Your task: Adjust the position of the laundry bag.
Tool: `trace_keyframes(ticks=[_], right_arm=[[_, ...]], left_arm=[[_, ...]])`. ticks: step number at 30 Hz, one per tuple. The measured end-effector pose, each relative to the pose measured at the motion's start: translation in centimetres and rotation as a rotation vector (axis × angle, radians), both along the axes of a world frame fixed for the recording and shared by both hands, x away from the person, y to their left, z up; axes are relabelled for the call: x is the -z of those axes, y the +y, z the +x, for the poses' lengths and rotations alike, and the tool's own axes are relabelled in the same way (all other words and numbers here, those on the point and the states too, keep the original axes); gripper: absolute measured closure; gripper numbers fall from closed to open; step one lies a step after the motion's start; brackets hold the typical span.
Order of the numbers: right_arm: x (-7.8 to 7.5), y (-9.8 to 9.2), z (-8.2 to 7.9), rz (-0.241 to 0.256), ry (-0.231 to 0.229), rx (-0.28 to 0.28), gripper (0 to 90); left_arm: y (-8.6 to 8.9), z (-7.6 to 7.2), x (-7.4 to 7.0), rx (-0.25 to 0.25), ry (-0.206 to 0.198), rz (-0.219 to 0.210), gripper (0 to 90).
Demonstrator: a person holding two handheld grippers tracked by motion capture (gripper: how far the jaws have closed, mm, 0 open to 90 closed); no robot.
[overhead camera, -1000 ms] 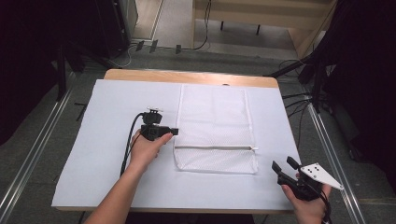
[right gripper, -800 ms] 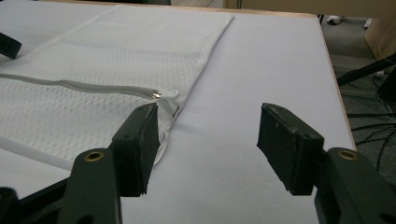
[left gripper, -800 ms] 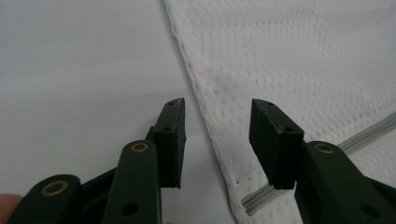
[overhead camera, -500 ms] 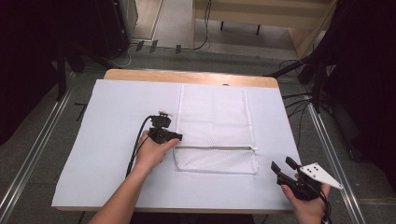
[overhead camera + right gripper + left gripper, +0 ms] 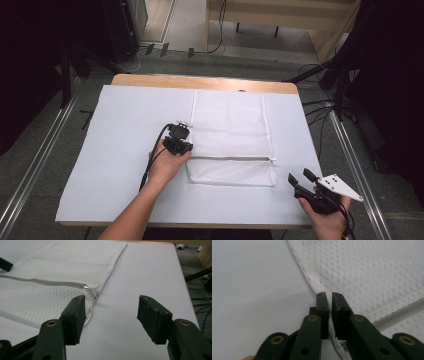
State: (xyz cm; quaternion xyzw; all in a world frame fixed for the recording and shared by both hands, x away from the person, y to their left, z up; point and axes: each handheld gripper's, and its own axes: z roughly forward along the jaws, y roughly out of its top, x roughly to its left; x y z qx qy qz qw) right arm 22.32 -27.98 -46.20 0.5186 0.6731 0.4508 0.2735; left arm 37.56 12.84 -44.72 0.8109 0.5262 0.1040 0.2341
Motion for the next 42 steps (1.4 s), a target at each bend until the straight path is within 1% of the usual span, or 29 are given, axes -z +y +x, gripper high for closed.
trace_keyframes(ticks=[1, 2, 4, 7, 10, 11, 12, 13, 14, 15, 16, 17, 18, 19, 20, 22, 24, 27, 28, 29, 30, 31, 35, 36, 37, 38, 39, 41, 42], right_arm=[[0.0, 0.0, 0.0, -0.002, -0.002, 0.009, 40.4], [0.0, 0.0, 0.0, -0.002, -0.002, 0.009, 40.4], [-0.1, -0.3, 0.0, 0.004, -0.017, 0.032, 38.7], [-0.1, -0.6, -0.1, 0.02, -0.022, 0.038, 36.9], [-0.2, -0.8, -0.1, 0.031, -0.015, 0.038, 36.0], [-0.2, -0.9, -0.1, 0.033, -0.016, 0.031, 33.4], [-0.2, -0.9, -0.1, 0.033, -0.016, 0.031, 33.4], [-0.3, -0.9, -0.1, 0.036, -0.017, 0.021, 29.7], [-0.3, -0.9, -0.1, 0.036, -0.017, 0.021, 29.7], [-0.4, -0.8, -0.1, 0.048, -0.013, 0.017, 21.8], [-0.4, -0.8, -0.1, 0.048, -0.013, 0.017, 21.8], [-0.6, -0.8, -0.2, 0.053, -0.019, 0.009, 13.5], [-0.6, -0.8, -0.2, 0.053, -0.019, 0.009, 13.5], [-0.8, -0.6, -0.4, 0.048, -0.023, 0.007, 11.2], [-1.0, -0.6, -0.5, 0.05, -0.027, 0.002, 8.3], [-1.2, -0.5, -0.6, 0.061, -0.029, -0.007, 5.6], [-1.2, -0.5, -0.6, 0.066, -0.033, -0.019, 2.6], [-1.2, -0.5, -0.6, 0.071, -0.029, -0.024, 0.7], [-1.2, -0.5, -0.6, 0.071, -0.029, -0.024, 0.7], [-1.2, -0.5, -0.7, 0.075, -0.028, -0.031, 0.0], [-1.3, -0.5, -0.7, 0.073, -0.029, -0.028, 0.0], [-1.3, -0.5, -0.7, 0.073, -0.029, -0.028, 0.0], [-1.2, -0.4, -0.7, 0.066, -0.027, -0.028, 0.0], [-1.2, -0.3, -0.7, 0.07, -0.023, -0.025, 0.0], [-1.2, -0.3, -0.7, 0.066, -0.024, -0.024, 0.0], [-1.2, -0.2, -0.8, 0.065, -0.025, -0.024, 0.0], [-1.2, -0.2, -0.8, 0.065, -0.025, -0.024, 0.0], [-1.1, -0.1, -0.8, 0.061, -0.025, -0.023, 0.0], [-1.1, -0.1, -0.8, 0.061, -0.025, -0.023, 0.0]], left_arm=[[-0.1, 0.0, 0.0, 0.022, 0.001, -0.004, 90.0], [-0.1, 0.0, 0.0, 0.022, 0.001, -0.004, 90.0], [-0.1, 0.0, 0.0, 0.029, 0.0, -0.006, 90.0], [0.7, 0.2, 0.1, 0.031, 0.019, -0.062, 90.0], [1.0, 0.0, 0.1, 0.035, 0.023, -0.077, 90.0], [1.3, -0.2, 0.2, 0.043, 0.024, -0.085, 90.0], [1.3, -0.2, 0.2, 0.043, 0.024, -0.085, 90.0], [1.4, -0.4, 0.2, 0.039, 0.023, -0.094, 90.0], [1.6, -0.5, 0.2, 0.035, 0.023, -0.101, 90.0], [1.8, -0.6, 0.2, 0.04, 0.024, -0.107, 90.0], [2.0, -0.7, 0.2, 0.038, 0.023, -0.11, 90.0], [2.5, -1.0, 0.2, 0.039, 0.021, -0.122, 90.0], [2.5, -1.0, 0.2, 0.039, 0.021, -0.122, 90.0], [3.1, -1.4, 0.1, 0.035, 0.017, -0.129, 90.0], [3.1, -1.4, 0.1, 0.035, 0.017, -0.129, 90.0], [3.7, -1.8, -0.1, 0.041, 0.019, -0.142, 90.0], [4.6, -2.5, -0.2, 0.043, 0.022, -0.149, 90.0], [5.9, -3.1, -0.3, 0.043, 0.024, -0.17, 90.0], [5.9, -3.1, -0.3, 0.043, 0.024, -0.17, 90.0], [6.9, -3.6, -0.4, 0.038, 0.027, -0.185, 90.0], [7.4, -3.9, -0.5, 0.035, 0.03, -0.194, 90.0], [7.4, -3.9, -0.5, 0.035, 0.03, -0.194, 90.0], [9.4, -4.9, -0.6, 0.024, 0.037, -0.2, 90.0], [10.2, -5.5, -0.6, 0.023, 0.035, -0.198, 90.0], [10.2, -5.5, -0.6, 0.023, 0.035, -0.198, 90.0], [11.0, -6.1, -0.6, 0.021, 0.041, -0.207, 90.0], [11.0, -6.1, -0.6, 0.021, 0.041, -0.207, 90.0], [12.1, -6.7, -0.6, 0.019, 0.042, -0.208, 90.0], [12.1, -6.7, -0.6, 0.019, 0.042, -0.208, 90.0]])
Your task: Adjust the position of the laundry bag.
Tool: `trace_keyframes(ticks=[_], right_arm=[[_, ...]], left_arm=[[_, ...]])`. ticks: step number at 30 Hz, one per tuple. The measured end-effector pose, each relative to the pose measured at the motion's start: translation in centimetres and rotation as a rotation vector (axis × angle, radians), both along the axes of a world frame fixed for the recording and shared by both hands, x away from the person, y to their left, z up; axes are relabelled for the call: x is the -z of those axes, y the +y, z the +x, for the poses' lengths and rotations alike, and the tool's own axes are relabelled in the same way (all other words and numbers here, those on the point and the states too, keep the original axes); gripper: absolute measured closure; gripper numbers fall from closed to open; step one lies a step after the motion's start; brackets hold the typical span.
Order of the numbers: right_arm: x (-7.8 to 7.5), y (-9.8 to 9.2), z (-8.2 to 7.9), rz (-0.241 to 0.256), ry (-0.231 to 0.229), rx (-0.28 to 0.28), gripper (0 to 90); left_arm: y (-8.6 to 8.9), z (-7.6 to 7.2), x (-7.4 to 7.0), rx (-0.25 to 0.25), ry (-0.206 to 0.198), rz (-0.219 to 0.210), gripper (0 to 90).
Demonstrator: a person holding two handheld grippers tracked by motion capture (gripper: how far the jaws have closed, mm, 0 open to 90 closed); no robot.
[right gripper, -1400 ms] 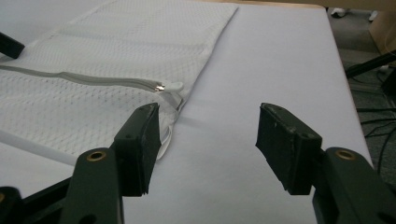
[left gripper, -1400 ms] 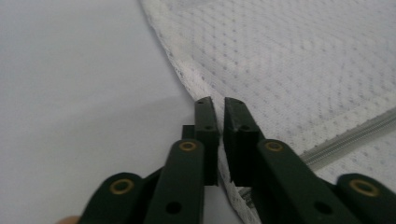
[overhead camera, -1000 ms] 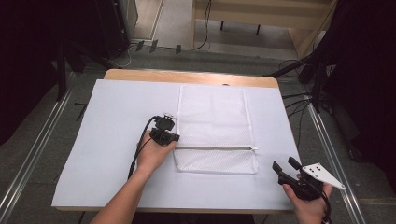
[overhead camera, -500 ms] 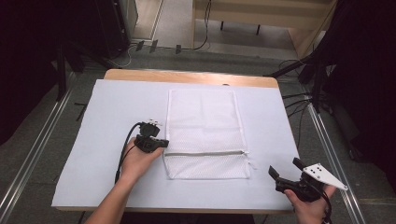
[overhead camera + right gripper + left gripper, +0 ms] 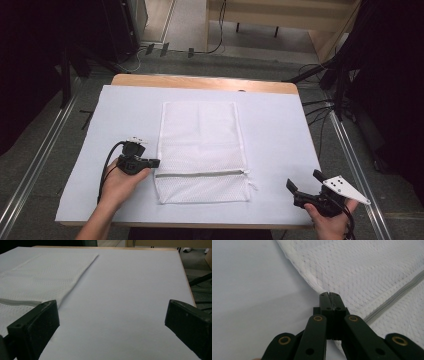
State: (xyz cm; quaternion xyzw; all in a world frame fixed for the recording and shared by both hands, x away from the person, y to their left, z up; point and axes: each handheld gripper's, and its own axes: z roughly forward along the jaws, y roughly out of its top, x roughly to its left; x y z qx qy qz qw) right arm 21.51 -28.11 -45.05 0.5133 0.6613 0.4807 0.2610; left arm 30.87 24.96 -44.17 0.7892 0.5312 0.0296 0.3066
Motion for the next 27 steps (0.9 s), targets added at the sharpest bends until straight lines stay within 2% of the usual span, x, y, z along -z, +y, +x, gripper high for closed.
trace_keyframes(ticks=[4, 8, 9, 10, 11, 12, 13, 14, 15, 16, 17, 20, 21, 22, 23, 25, 27], right_arm=[[0.1, 0.2, 0.0, -0.008, 0.0, 0.003, 0.3], [0.1, 0.5, 0.0, -0.011, 0.005, 0.003, 0.6], [0.1, 0.6, 0.0, -0.015, 0.004, 0.0, 0.6], [0.1, 0.6, 0.0, -0.015, 0.004, 0.0, 0.6], [0.1, 0.8, 0.0, -0.012, 0.01, -0.003, 0.8], [0.1, 0.9, 0.0, -0.015, 0.012, -0.007, 0.9], [0.2, 1.0, 0.0, -0.017, 0.015, -0.011, 1.2], [0.2, 1.2, 0.0, -0.023, 0.015, -0.014, 1.5], [0.2, 1.2, 0.0, -0.023, 0.015, -0.014, 1.5], [0.2, 1.3, 0.0, -0.021, 0.018, -0.015, 1.7], [0.2, 1.6, 0.0, -0.018, 0.027, -0.021, 2.4], [0.1, 2.1, 0.1, -0.001, 0.039, -0.018, 6.1], [0.0, 2.3, 0.0, 0.005, 0.043, -0.013, 8.4], [0.0, 2.3, 0.0, 0.005, 0.043, -0.013, 8.4], [-0.1, 2.8, -0.1, 0.01, 0.051, -0.004, 14.1], [-0.1, 3.1, -0.2, 0.017, 0.054, -0.001, 14.5], [-0.1, 4.0, -0.2, 0.019, 0.078, -0.028, 19.1]], left_arm=[[1.6, -0.2, 0.2, -0.041, -0.002, -0.015, 90.0], [1.7, -0.3, 0.5, -0.048, -0.009, -0.027, 90.0], [1.9, -0.5, 0.6, -0.046, -0.015, -0.053, 90.0], [1.9, -0.5, 0.6, -0.046, -0.015, -0.053, 88.5], [2.0, -0.7, 0.5, -0.051, -0.028, -0.085, 78.1], [2.0, -1.4, 0.4, -0.079, -0.077, -0.107, 67.0], [1.9, -1.8, 0.3, -0.086, -0.109, -0.104, 58.8], [1.9, -1.8, 0.3, -0.086, -0.109, -0.104, 53.0], [1.9, -2.3, 0.2, -0.103, -0.146, -0.11, 53.0], [1.8, -2.9, 0.2, -0.119, -0.181, -0.119, 48.3], [1.7, -3.9, 0.2, -0.141, -0.227, -0.145, 47.3], [1.2, -4.5, -0.1, -0.119, -0.249, -0.133, 41.8], [0.8, -5.0, -0.5, -0.096, -0.273, -0.141, 40.1], [0.8, -5.0, -0.5, -0.096, -0.273, -0.141, 38.1], [0.7, -5.2, -0.6, -0.091, -0.279, -0.148, 37.1], [0.5, -5.3, -0.6, -0.084, -0.279, -0.159, 34.3], [0.2, -5.0, -0.4, -0.084, -0.269, -0.168, 32.8]])
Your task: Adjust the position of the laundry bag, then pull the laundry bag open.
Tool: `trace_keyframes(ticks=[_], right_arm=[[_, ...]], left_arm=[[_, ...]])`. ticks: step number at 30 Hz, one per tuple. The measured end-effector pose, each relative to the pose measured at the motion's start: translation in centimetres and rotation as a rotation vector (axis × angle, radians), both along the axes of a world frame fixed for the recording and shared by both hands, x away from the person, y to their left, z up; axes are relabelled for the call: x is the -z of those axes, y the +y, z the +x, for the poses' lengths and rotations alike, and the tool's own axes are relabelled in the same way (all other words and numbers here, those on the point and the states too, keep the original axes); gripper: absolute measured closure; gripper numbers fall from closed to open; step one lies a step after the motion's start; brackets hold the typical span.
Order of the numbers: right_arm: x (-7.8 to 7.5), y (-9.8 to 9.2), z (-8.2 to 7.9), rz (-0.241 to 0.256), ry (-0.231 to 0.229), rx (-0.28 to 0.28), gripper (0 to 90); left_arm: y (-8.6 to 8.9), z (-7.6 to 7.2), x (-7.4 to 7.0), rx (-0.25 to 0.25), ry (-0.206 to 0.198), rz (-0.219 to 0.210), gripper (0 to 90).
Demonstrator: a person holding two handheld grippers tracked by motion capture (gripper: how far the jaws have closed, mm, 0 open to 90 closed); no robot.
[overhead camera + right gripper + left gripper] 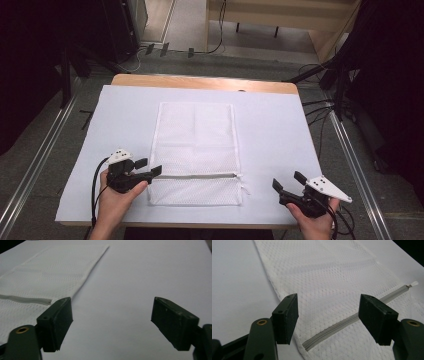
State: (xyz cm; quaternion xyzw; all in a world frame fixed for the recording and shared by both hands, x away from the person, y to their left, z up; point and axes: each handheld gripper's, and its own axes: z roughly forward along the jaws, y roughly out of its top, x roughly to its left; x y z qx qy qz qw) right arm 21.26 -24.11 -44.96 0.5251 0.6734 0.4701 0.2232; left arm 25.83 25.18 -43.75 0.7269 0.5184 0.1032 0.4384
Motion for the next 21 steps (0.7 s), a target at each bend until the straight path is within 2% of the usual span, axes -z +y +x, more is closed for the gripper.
trace_keyframes(ticks=[3, 4, 5, 8, 10, 11, 14, 17, 19, 21], right_arm=[[0.0, 0.8, 0.0, -0.01, 0.019, -0.02, 22.3], [-0.1, 1.6, 0.0, -0.025, 0.032, -0.028, 24.1], [-0.1, 1.6, 0.0, -0.025, 0.032, -0.028, 24.1], [0.1, 3.0, 0.2, -0.046, 0.07, -0.02, 26.3], [0.3, 3.3, 0.2, -0.056, 0.073, -0.024, 26.9], [0.5, 3.9, 0.2, -0.07, 0.075, -0.029, 29.3], [0.7, 4.5, 0.3, -0.06, 0.096, -0.029, 38.4], [0.9, 4.8, 0.2, -0.05, 0.094, -0.04, 45.5], [1.3, 5.2, 0.2, -0.062, 0.078, -0.049, 50.9], [1.7, 5.4, 0.3, -0.065, 0.085, -0.079, 53.2]], left_arm=[[-0.3, 0.1, 0.1, 0.012, 0.008, 0.003, 31.3], [-0.6, 0.2, 0.1, 0.025, 0.009, 0.003, 30.7], [-0.6, 0.2, 0.1, 0.025, 0.009, 0.003, 30.4], [-1.2, 0.1, 0.2, 0.041, 0.003, 0.007, 30.3], [-1.4, 0.1, 0.2, 0.041, 0.003, 0.006, 30.4], [-1.8, 0.1, 0.1, 0.044, -0.003, 0.009, 30.7], [-2.7, 0.2, 0.1, 0.052, -0.012, 0.017, 32.1], [-3.3, 0.2, 0.1, 0.066, -0.012, 0.016, 33.0], [-3.9, 0.2, 0.1, 0.081, -0.012, 0.016, 33.7], [-4.2, 0.3, 0.2, 0.088, -0.013, 0.019, 34.5]])
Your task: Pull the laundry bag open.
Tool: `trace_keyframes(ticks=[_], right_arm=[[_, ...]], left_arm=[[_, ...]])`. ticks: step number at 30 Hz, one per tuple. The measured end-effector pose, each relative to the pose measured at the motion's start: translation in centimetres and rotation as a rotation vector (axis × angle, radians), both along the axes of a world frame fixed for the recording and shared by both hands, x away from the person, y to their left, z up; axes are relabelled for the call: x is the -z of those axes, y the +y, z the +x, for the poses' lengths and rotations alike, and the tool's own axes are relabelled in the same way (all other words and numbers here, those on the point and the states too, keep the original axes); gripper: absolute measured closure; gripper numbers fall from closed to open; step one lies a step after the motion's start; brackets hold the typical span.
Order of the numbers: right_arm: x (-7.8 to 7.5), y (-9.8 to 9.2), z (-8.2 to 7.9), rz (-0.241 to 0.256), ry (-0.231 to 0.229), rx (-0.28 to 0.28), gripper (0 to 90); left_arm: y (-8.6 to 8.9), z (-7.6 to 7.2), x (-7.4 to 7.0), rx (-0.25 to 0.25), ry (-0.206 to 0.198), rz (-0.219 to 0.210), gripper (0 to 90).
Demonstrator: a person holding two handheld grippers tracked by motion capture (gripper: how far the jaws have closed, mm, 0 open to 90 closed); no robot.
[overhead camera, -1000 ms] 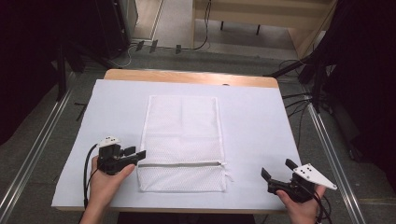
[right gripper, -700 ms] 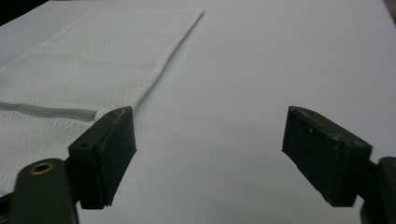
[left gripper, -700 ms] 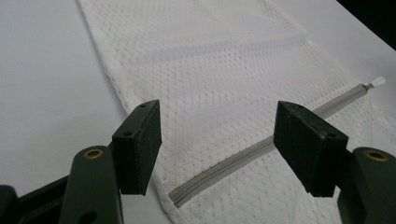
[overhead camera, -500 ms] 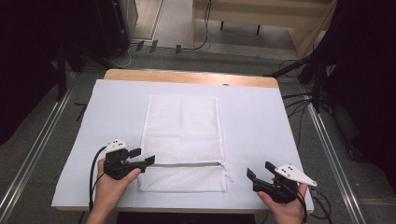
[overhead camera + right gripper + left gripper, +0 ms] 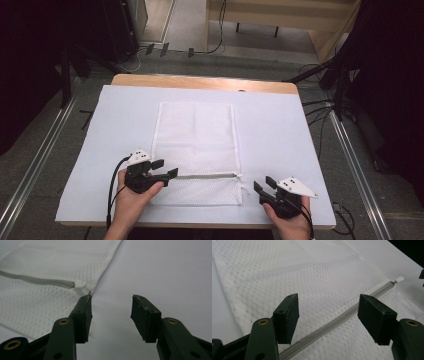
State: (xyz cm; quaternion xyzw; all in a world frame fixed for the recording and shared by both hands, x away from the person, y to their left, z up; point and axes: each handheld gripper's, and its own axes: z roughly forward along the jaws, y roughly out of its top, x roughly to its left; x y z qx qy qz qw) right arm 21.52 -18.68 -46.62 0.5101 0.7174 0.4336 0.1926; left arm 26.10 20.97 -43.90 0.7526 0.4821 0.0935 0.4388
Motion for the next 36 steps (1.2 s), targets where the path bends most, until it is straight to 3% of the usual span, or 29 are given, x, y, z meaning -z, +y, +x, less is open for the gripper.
trace_keyframes(ticks=[5, 8, 10, 14, 18, 23, 26, 29, 33, 36], right_arm=[[0.7, 0.5, 0.3, 0.016, 0.018, -0.05, 55.5], [0.9, 1.0, 0.3, 0.062, 0.02, -0.079, 56.8], [1.3, 1.7, 0.5, 0.093, 0.047, -0.121, 57.0], [1.3, 2.4, 0.7, 0.093, 0.079, -0.124, 55.9], [1.4, 3.4, 0.8, 0.075, 0.086, -0.13, 53.8], [1.8, 4.5, 1.1, 0.022, 0.101, -0.1, 50.6], [2.0, 4.9, 1.1, 0.021, 0.11, -0.106, 49.7], [2.0, 5.7, 0.7, -0.031, 0.084, -0.097, 48.9], [2.4, 7.2, -0.2, -0.121, 0.026, -0.018, 53.4], [2.6, 7.7, -0.5, -0.139, 0.002, 0.011, 56.0]], left_arm=[[-0.5, 0.1, 0.1, 0.01, 0.008, -0.004, 36.6], [-0.9, 0.1, 0.2, 0.021, 0.009, -0.004, 37.1], [-1.1, 0.1, 0.2, 0.027, 0.013, -0.003, 37.5], [-1.4, 0.1, 0.3, 0.036, 0.012, -0.002, 38.0], [-1.7, 0.0, 0.4, 0.041, 0.016, 0.001, 38.2], [-2.3, -0.1, 0.4, 0.056, 0.018, 0.007, 38.2], [-2.4, -0.1, 0.4, 0.063, 0.017, 0.006, 38.2], [-2.8, -0.1, 0.5, 0.062, 0.024, 0.002, 38.7], [-3.6, 0.1, 0.6, 0.072, 0.035, 0.003, 40.2], [-4.5, 0.3, 0.6, 0.084, 0.039, 0.007, 40.3]])
